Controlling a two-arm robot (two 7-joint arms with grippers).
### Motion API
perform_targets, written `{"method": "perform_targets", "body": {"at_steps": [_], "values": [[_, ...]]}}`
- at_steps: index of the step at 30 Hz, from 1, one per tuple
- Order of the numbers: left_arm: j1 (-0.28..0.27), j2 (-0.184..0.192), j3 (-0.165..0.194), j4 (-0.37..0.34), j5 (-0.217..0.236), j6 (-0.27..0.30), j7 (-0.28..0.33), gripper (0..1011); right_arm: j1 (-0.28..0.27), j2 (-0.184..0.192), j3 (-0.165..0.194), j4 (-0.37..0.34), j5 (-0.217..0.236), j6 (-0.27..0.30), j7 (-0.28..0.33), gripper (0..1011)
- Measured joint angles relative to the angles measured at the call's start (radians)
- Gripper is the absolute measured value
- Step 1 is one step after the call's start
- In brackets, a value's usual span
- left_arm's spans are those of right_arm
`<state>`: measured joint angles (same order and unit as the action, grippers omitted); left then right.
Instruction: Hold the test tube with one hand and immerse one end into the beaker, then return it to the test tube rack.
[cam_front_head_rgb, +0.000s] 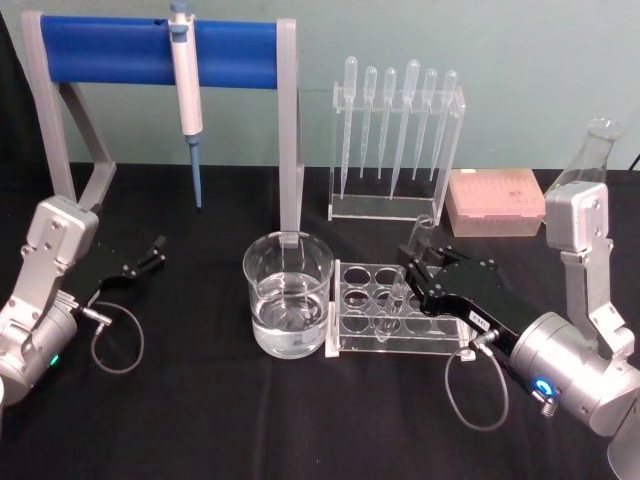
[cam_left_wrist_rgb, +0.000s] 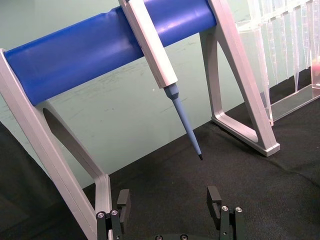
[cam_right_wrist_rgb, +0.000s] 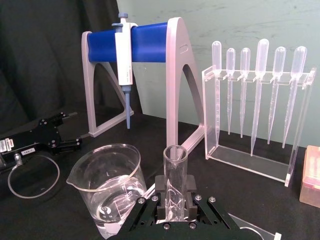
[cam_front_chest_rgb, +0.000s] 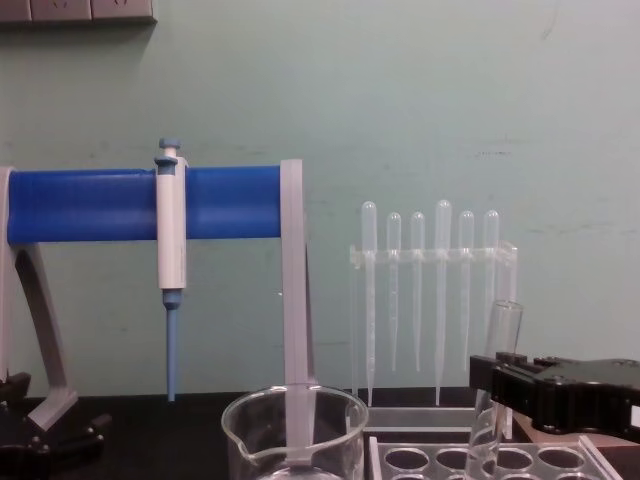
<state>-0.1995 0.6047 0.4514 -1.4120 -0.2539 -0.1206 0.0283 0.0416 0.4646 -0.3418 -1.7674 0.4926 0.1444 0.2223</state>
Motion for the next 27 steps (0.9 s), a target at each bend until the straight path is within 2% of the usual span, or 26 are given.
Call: {"method": "perform_targets", "body": {"at_steps": [10,17,22,24,27], "values": [[0.0,0.0,0.0,0.0,0.0,0.0,0.0,1000,0.0,0.0,0.003,-0.002,-0.003,0.0,0.002,222],[0.0,0.0,0.0,0.0,0.0,0.0,0.0,1000,-0.002,0.012,0.024,-0.039,-0.016,0.006,0.043,222],[0.0,0.0,0.0,0.0,0.0,0.0,0.0,1000,0.004,0.036,0.032,-0.07,-0.017,0.014,0.087,222],[0.0,0.0,0.0,0.0,0.0,0.0,0.0,1000,0.015,0.063,0.037,-0.091,-0.012,0.018,0.124,222],[0.0,0.0,0.0,0.0,0.0,0.0,0.0,1000,0.024,0.083,0.041,-0.103,-0.003,0.024,0.151,222]]}}
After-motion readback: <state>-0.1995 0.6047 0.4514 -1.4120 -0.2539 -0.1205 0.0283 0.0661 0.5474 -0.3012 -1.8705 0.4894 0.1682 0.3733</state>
